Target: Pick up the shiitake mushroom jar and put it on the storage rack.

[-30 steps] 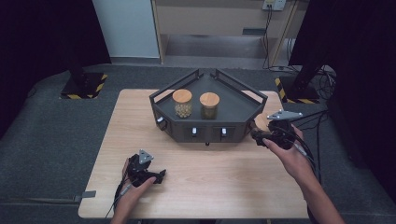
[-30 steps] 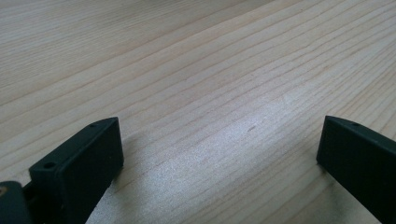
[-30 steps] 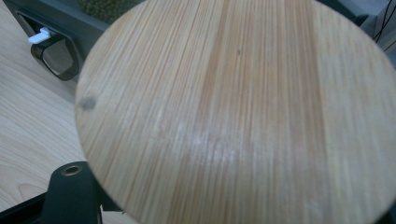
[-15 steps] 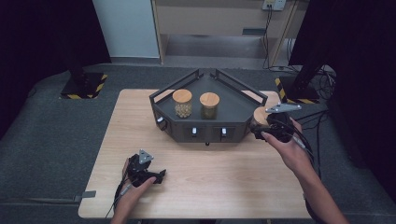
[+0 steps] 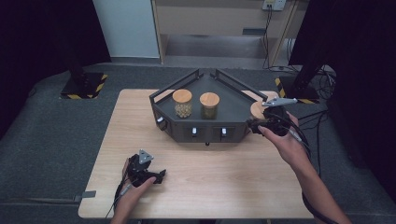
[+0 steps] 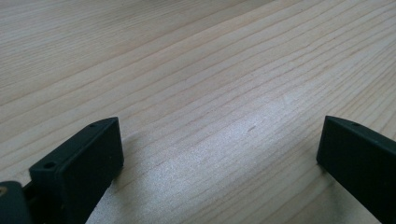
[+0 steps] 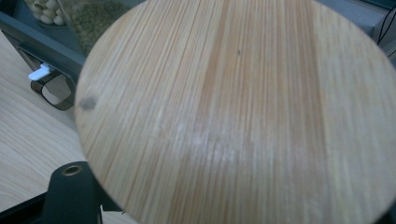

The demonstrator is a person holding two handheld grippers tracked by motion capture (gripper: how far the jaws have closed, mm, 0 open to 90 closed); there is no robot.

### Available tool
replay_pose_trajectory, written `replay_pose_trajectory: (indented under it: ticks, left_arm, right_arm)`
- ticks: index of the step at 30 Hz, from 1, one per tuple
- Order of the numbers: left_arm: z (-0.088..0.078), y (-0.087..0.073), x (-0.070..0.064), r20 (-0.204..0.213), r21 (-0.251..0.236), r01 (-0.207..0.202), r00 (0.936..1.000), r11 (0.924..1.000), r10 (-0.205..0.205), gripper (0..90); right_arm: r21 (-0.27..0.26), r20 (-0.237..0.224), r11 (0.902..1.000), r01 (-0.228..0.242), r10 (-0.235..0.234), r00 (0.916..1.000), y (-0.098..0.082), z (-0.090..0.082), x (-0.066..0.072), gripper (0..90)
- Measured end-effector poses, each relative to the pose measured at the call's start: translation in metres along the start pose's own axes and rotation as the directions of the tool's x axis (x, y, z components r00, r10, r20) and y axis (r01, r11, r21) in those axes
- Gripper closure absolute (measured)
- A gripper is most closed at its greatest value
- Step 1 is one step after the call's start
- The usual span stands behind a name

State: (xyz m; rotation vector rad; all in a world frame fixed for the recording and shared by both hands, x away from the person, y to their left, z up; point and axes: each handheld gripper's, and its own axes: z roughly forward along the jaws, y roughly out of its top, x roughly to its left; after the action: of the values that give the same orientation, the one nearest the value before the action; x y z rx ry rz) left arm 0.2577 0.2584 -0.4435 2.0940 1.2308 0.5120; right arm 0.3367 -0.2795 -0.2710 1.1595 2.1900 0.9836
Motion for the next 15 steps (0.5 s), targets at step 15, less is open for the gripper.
replay_pose_trajectory:
  ticks: [15]
  left_arm:
    - [0.000, 0.000, 0.000, 0.000, 0.000, 0.000, 1.0000, 1.0000, 0.000, 0.0]
  right_arm:
    - [0.004, -0.006, 1.0000, -0.002, 0.002, 1.0000, 0.018, 0.015, 0.000, 25.7]
